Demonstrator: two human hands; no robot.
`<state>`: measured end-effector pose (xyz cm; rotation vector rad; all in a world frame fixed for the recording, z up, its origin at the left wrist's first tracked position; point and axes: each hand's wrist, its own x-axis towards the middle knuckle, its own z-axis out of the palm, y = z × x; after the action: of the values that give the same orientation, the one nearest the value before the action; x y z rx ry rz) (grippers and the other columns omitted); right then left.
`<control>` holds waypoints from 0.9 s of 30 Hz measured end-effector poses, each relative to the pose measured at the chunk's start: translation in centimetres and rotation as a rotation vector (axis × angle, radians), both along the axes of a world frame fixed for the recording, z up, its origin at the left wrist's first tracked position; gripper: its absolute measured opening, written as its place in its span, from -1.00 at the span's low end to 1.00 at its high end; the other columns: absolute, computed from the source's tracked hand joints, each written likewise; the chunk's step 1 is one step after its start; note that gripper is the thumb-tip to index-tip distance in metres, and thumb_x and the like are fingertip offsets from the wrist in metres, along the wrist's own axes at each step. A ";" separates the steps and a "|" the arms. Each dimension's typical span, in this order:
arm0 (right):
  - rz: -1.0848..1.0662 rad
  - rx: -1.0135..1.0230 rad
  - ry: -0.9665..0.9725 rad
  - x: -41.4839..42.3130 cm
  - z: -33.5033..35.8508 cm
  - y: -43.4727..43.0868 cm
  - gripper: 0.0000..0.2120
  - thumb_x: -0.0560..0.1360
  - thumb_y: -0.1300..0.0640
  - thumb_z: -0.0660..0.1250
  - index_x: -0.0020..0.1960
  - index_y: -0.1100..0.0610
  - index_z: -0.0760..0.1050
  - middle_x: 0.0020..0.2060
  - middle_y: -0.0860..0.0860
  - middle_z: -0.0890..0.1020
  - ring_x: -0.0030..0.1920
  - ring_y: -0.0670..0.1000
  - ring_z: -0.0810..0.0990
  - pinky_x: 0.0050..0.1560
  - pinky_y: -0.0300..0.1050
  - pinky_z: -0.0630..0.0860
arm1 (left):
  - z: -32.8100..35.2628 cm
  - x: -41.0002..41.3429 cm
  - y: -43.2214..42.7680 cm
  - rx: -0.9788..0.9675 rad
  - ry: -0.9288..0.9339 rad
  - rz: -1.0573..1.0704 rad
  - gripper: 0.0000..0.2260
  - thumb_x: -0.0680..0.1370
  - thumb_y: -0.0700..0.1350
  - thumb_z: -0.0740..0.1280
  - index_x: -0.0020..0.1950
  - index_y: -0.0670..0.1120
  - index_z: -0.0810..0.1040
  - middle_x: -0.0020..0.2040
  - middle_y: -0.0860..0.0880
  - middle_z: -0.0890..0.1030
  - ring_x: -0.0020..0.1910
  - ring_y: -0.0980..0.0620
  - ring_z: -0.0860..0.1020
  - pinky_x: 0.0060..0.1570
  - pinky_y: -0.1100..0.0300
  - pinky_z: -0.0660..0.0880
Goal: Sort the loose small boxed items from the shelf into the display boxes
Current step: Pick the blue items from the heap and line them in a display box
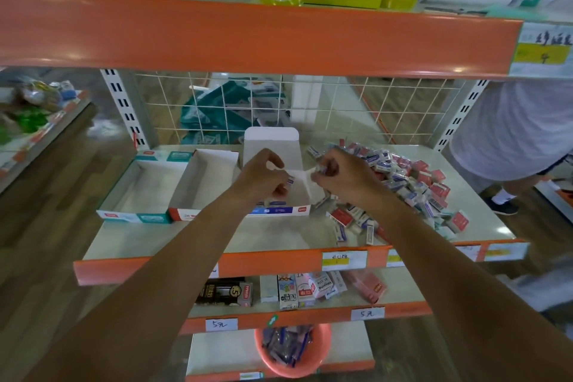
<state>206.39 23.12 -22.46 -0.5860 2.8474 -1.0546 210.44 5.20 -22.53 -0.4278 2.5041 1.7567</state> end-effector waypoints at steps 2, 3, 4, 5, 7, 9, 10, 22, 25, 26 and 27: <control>0.020 -0.022 -0.045 -0.2 -0.1 -0.9 -0.84 0.50 0.09 0.41 0.00 0.05 0.44 -0.27 -0.06 0.57 -0.30 -0.04 0.59 -0.31 -0.22 0.45 | 0.1 0.0 -0.7 0.042 -0.017 -0.005 -0.84 0.52 -0.29 0.33 0.05 -0.10 0.51 -0.03 -0.10 0.58 -0.19 -0.02 0.65 -0.16 0.18 0.63; 0.024 -0.026 -0.069 -0.3 -0.2 -1.3 -0.86 0.51 0.08 0.40 -0.01 0.04 0.45 -0.29 -0.05 0.58 -0.32 -0.03 0.61 -0.30 -0.17 0.51 | 0.1 0.0 -1.1 0.045 -0.035 -0.004 -0.87 0.53 -0.29 0.32 0.03 -0.12 0.55 -0.05 -0.08 0.58 -0.21 0.00 0.64 -0.20 0.22 0.63; 0.019 -0.038 -0.097 -0.4 -0.4 -1.7 -0.88 0.51 0.08 0.39 -0.02 0.04 0.46 -0.29 -0.03 0.59 -0.32 -0.02 0.62 -0.28 -0.11 0.57 | 0.1 -0.1 -1.4 0.040 -0.055 -0.004 -0.88 0.53 -0.29 0.32 0.03 -0.13 0.56 -0.08 -0.05 0.57 -0.24 0.03 0.63 -0.26 0.27 0.61; 0.007 -0.060 -0.123 -0.6 -0.6 -2.1 -0.89 0.51 0.08 0.39 -0.02 0.05 0.48 -0.27 -0.01 0.60 -0.31 -0.03 0.64 -0.23 -0.08 0.61 | 0.1 -0.1 -1.7 0.031 -0.073 -0.006 -0.88 0.53 -0.29 0.33 0.03 -0.13 0.57 -0.10 -0.03 0.56 -0.26 0.07 0.62 -0.33 0.31 0.58; -0.004 -0.055 -0.120 -0.9 -0.9 -2.7 -0.88 0.52 0.07 0.39 -0.01 0.09 0.50 -0.21 0.00 0.61 -0.27 -0.06 0.64 -0.21 -0.13 0.60 | -0.1 -0.1 -2.3 0.012 -0.093 -0.021 -0.87 0.52 -0.29 0.35 0.03 -0.11 0.56 -0.12 0.02 0.55 -0.25 0.09 0.58 -0.44 0.38 0.50; 0.012 0.039 -0.042 -1.2 -1.0 -3.1 -0.87 0.51 0.06 0.39 -0.02 0.12 0.54 -0.20 -0.04 0.60 -0.23 -0.09 0.58 -0.29 -0.28 0.43 | -0.3 -0.1 -2.7 -0.032 -0.091 -0.051 -0.84 0.50 -0.29 0.36 0.02 -0.07 0.55 -0.10 0.04 0.54 -0.21 0.08 0.57 -0.48 0.43 0.45; 0.007 0.060 -0.014 -1.3 -1.1 -3.3 -0.86 0.51 0.06 0.39 -0.01 0.13 0.55 -0.20 -0.05 0.59 -0.21 -0.09 0.56 -0.31 -0.32 0.35 | -0.4 -0.1 -2.7 -0.073 -0.081 -0.066 -0.82 0.50 -0.29 0.36 0.02 -0.06 0.54 -0.09 0.05 0.54 -0.21 0.09 0.56 -0.50 0.45 0.44; 0.011 0.156 -0.065 -3.0 -1.6 -3.8 -0.70 0.45 0.24 0.41 0.17 0.12 0.60 0.00 0.01 0.65 -0.09 -0.08 0.54 -0.20 -0.38 0.37 | -1.4 -0.9 -2.3 -0.546 0.118 -0.214 -0.87 0.52 -0.15 0.39 0.04 -0.11 0.57 0.08 -0.05 0.61 -0.06 0.08 0.49 0.06 0.25 0.45; 0.046 0.209 -0.016 -3.1 -1.5 -3.8 -0.74 0.45 0.11 0.46 0.12 0.13 0.61 -0.04 -0.01 0.67 -0.13 -0.09 0.55 -0.26 -0.42 0.36 | -1.9 -1.0 -2.2 -0.543 0.128 -0.220 -0.84 0.49 -0.15 0.43 0.06 -0.13 0.62 0.10 -0.04 0.62 -0.04 0.09 0.48 0.14 0.25 0.42; 0.057 0.224 0.001 -3.0 -1.6 -3.9 -0.74 0.44 0.07 0.47 0.09 0.13 0.61 -0.07 -0.02 0.67 -0.14 -0.07 0.57 -0.24 -0.37 0.40 | -2.0 -1.0 -2.1 -0.542 0.132 -0.212 -0.84 0.48 -0.15 0.44 0.05 -0.12 0.63 0.09 -0.04 0.62 -0.04 0.09 0.47 0.17 0.24 0.41; 0.069 0.245 0.023 -2.9 -1.6 -3.9 -0.74 0.43 0.06 0.48 0.07 0.13 0.61 -0.08 -0.02 0.67 -0.13 -0.05 0.60 -0.20 -0.30 0.45 | -2.1 -1.0 -2.1 -0.543 0.136 -0.198 -0.84 0.48 -0.15 0.44 0.04 -0.12 0.64 0.09 -0.04 0.62 -0.04 0.09 0.46 0.21 0.22 0.40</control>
<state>203.46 19.26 -24.08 -0.6724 2.8904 -0.6779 209.45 3.13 -24.64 -0.0706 2.9809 1.0543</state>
